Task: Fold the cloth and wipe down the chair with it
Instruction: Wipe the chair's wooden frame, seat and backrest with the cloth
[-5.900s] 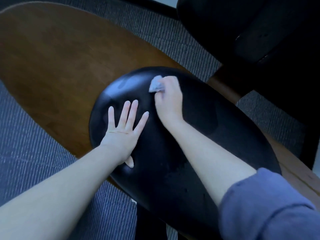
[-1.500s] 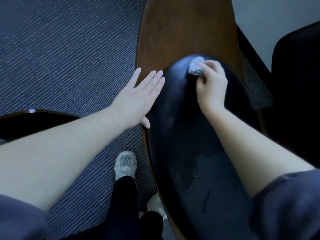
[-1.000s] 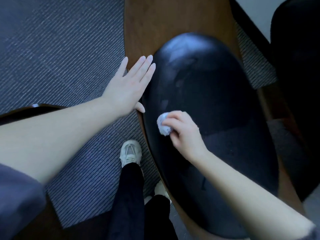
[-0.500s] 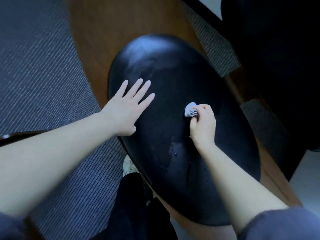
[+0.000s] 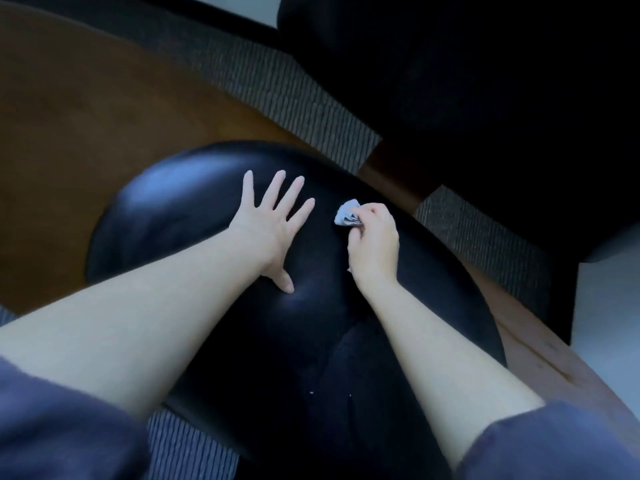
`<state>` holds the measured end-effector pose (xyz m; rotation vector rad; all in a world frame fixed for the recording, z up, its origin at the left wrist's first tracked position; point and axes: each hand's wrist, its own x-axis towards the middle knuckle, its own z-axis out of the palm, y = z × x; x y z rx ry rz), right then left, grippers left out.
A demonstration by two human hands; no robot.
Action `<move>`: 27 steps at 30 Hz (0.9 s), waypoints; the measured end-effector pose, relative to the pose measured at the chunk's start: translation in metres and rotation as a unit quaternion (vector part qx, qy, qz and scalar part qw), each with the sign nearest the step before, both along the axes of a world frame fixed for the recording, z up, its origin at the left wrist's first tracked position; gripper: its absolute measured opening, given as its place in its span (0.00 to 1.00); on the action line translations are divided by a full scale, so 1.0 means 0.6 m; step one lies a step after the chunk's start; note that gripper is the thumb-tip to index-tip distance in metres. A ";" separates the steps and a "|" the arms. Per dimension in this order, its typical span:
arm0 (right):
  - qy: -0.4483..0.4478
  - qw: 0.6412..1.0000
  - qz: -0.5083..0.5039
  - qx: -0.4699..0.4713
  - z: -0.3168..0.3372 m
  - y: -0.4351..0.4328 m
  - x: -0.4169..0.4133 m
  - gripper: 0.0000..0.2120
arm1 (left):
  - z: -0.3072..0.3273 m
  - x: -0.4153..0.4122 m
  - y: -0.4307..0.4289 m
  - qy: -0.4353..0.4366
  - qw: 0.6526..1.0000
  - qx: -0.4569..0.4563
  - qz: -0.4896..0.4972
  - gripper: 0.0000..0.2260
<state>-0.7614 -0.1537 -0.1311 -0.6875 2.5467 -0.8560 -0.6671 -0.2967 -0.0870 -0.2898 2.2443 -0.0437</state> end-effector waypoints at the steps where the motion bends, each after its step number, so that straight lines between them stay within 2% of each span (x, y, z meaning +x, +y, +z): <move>1: 0.006 1.000 -0.021 -0.008 -0.007 -0.014 -0.006 0.17 | -0.007 -0.007 0.001 -0.010 1.000 -0.002 -0.002 0.65; 4: 0.031 0.998 -0.056 -0.024 -0.025 -0.061 -0.029 0.17 | -0.020 -0.014 0.000 -0.030 0.999 0.010 0.008 0.67; 9: 0.049 0.999 -0.004 0.012 -0.038 -0.063 -0.069 0.17 | -0.019 -0.029 -0.002 -0.088 0.996 0.024 0.024 0.68; 11: 0.067 0.994 -0.059 0.058 -0.039 0.002 -0.098 0.17 | -0.016 -0.031 -0.002 -0.099 0.994 0.028 0.031 0.68; 13: 0.058 0.980 -0.128 0.142 -0.031 0.072 -0.130 0.17 | -0.016 -0.031 -0.003 -0.101 0.994 0.035 0.034 0.68; 15: 0.037 0.968 -0.148 0.200 -0.033 0.086 -0.143 0.16 | -0.017 -0.029 -0.005 -0.099 0.994 0.043 0.037 0.67; 21: -0.010 0.994 -0.063 0.091 -0.045 -0.076 -0.109 0.18 | -0.021 -0.029 -0.004 -0.106 0.993 0.042 0.041 0.67; 24: 0.028 0.993 -0.070 0.095 -0.035 -0.006 -0.114 0.16 | -0.020 -0.034 -0.003 -0.122 0.991 0.035 0.039 0.67; 27: 0.039 0.977 -0.132 0.162 -0.011 0.091 -0.125 0.17 | -0.022 -0.037 -0.002 -0.132 0.990 0.029 0.041 0.67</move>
